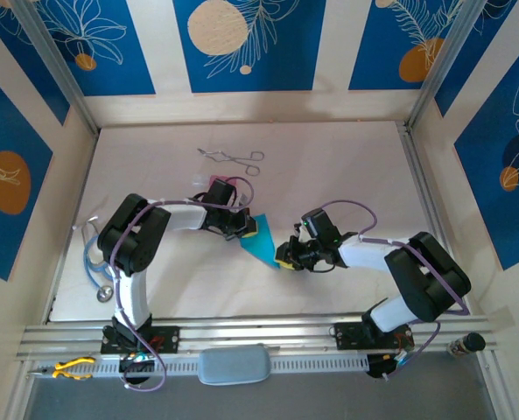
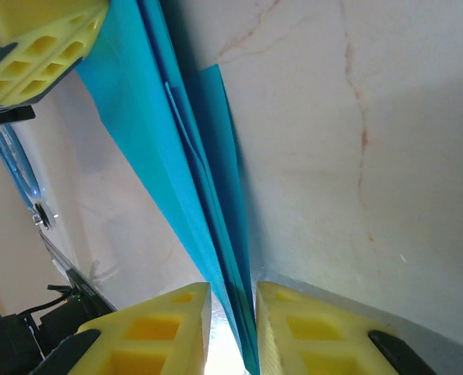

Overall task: Fold a paper plane with a square sheet of paper (pick it up from the middle)
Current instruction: Turn over the paper at the center of the table.

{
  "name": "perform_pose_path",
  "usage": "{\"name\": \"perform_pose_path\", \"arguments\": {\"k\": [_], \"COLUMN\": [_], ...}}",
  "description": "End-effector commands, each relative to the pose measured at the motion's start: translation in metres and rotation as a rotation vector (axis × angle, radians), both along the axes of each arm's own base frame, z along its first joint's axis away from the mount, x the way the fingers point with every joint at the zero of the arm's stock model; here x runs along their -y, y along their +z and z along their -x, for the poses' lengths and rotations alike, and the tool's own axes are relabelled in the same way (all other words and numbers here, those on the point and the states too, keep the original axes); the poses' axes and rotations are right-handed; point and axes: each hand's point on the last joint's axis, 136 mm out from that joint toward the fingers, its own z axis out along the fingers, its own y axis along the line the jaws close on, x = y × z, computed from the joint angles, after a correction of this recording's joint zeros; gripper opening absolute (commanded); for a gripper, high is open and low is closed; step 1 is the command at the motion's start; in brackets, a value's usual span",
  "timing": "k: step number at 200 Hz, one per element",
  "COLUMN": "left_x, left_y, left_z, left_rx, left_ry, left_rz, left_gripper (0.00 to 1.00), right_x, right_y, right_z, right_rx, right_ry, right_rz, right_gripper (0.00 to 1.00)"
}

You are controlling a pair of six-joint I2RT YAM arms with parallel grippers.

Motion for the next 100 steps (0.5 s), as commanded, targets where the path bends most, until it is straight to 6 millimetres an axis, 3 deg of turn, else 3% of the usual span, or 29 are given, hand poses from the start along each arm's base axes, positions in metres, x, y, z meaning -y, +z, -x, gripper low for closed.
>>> {"name": "perform_pose_path", "arguments": {"k": [1,58,100], "left_x": [-0.0032,-0.0023,-0.0021], "left_y": [-0.0048,-0.0053,-0.0036], "left_z": [0.0023,0.0017,0.0011], "left_rx": [-0.024,-0.032,-0.031], "left_ry": [0.007,0.026,0.037], "left_rz": [0.009,0.024,0.037], "left_gripper": [0.04,0.04,0.04], "right_x": [-0.0017,-0.0038,-0.0041], "right_y": [-0.0026,-0.0023,-0.0033], "right_z": [0.0044,0.0035,0.0042], "right_rx": [-0.018,-0.006,0.0], "right_ry": [0.015,0.028,0.035], "right_rz": [-0.026,-0.041,-0.048], "right_gripper": [0.21,0.2,0.12]}}
